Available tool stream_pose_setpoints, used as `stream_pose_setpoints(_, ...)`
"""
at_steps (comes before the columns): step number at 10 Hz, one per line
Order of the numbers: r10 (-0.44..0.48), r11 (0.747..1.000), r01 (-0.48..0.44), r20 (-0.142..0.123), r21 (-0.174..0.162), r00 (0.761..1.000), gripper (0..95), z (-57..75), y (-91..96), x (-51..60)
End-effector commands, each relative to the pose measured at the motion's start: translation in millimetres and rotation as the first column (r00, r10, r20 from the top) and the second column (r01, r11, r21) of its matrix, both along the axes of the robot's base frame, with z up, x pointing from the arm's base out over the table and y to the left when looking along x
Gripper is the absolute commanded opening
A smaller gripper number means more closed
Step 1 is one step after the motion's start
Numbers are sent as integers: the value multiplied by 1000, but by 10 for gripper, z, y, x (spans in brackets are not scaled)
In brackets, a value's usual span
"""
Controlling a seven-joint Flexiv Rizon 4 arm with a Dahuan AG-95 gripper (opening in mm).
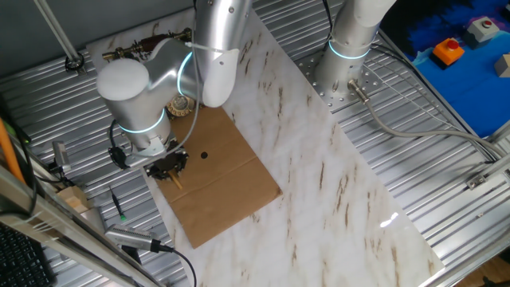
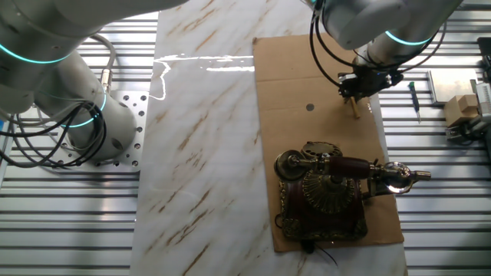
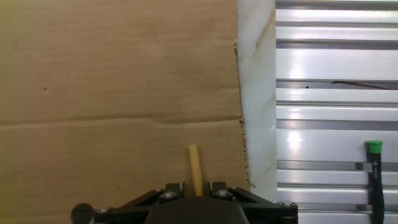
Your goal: Dial a number on an old rotary phone
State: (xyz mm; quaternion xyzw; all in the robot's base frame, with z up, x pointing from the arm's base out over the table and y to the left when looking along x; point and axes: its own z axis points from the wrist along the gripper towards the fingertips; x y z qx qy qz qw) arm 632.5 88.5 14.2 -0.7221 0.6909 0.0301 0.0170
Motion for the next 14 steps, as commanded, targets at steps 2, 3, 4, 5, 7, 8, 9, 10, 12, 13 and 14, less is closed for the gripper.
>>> stream_pose_setpoints(2, 13, 1000, -13, 14, -3, 1000, 190, -43, -27, 12)
stream_pose_setpoints(3, 19, 1000, -18, 15, -3, 1000, 190, -39, -42, 14)
stream_pose_setpoints(4, 27, 1000, -27, 15, -3, 1000, 190, -37, -44, 15)
stream_pose_setpoints(5, 67, 998, -67, 22, -12, 998, 190, -37, -44, 15)
stream_pose_setpoints(7, 74, 997, -73, 22, -24, 997, 190, -37, -45, 15)
stream_pose_setpoints(8, 73, 997, -72, 22, -25, 997, 190, -37, -45, 15)
stream_pose_setpoints(9, 69, 997, -68, 22, -24, 997, 190, -37, -45, 15)
stream_pose_setpoints(10, 61, 998, -60, 26, -19, 998, 0, -37, -45, 15)
stream_pose_setpoints(12, 53, 998, -52, 38, -18, 998, 0, -37, -45, 15)
stream_pose_setpoints(13, 47, 999, -46, 48, -18, 998, 0, -36, -44, 16)
stream_pose_setpoints(14, 40, 999, -40, 43, -14, 998, 0, -27, -42, 15)
